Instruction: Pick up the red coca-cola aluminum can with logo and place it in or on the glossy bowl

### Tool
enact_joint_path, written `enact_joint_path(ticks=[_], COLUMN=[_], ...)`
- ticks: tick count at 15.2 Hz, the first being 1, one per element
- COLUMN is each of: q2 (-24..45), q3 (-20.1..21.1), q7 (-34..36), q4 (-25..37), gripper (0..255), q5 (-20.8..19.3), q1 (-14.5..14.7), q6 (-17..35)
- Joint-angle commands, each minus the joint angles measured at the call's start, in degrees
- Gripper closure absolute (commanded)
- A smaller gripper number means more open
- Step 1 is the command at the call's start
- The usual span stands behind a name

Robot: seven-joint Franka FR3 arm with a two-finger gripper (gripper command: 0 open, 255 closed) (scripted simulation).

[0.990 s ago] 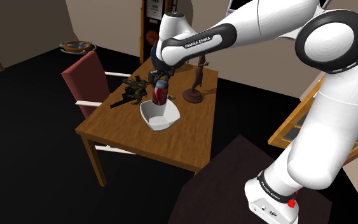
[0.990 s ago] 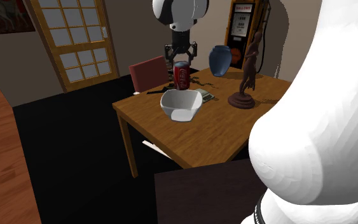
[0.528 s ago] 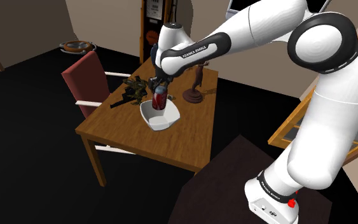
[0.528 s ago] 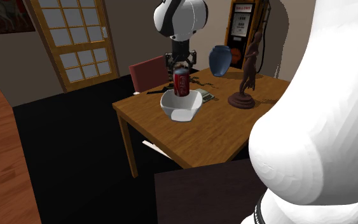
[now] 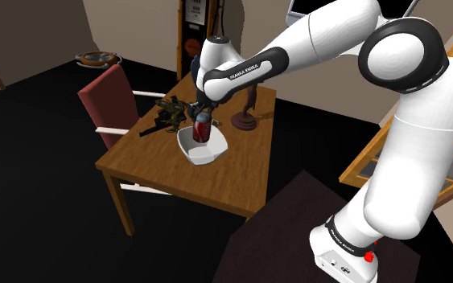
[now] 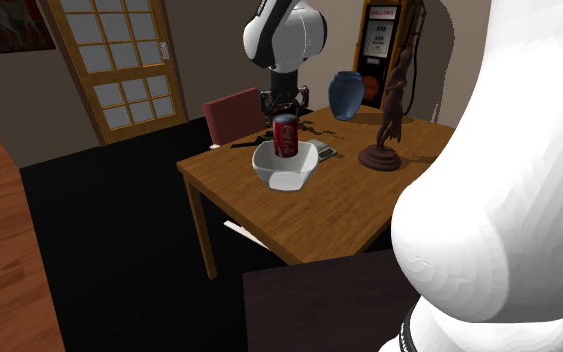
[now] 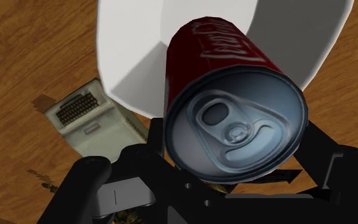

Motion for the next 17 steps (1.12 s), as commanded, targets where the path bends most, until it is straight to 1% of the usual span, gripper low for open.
enact_joint_path(ticks=[1,3,4,9,13,17], q2=[0.0,0.0,0.0,0.0,-5.2,-5.2], q3=[0.0,0.0,0.0,0.0,0.6,0.6], q7=[0.0,0.0,0.0,0.0,-0.8,-0.8], q4=[0.0,0.0,0.0,0.0,0.3,0.3], gripper=[255,255,0,0,0,0], q5=[0.0,0.0,0.0,0.0,1.3,1.3], q1=[0.0,0.0,0.0,0.0,-0.1,-0.1], q6=[0.0,0.0,0.0,0.0,-5.4,-5.3])
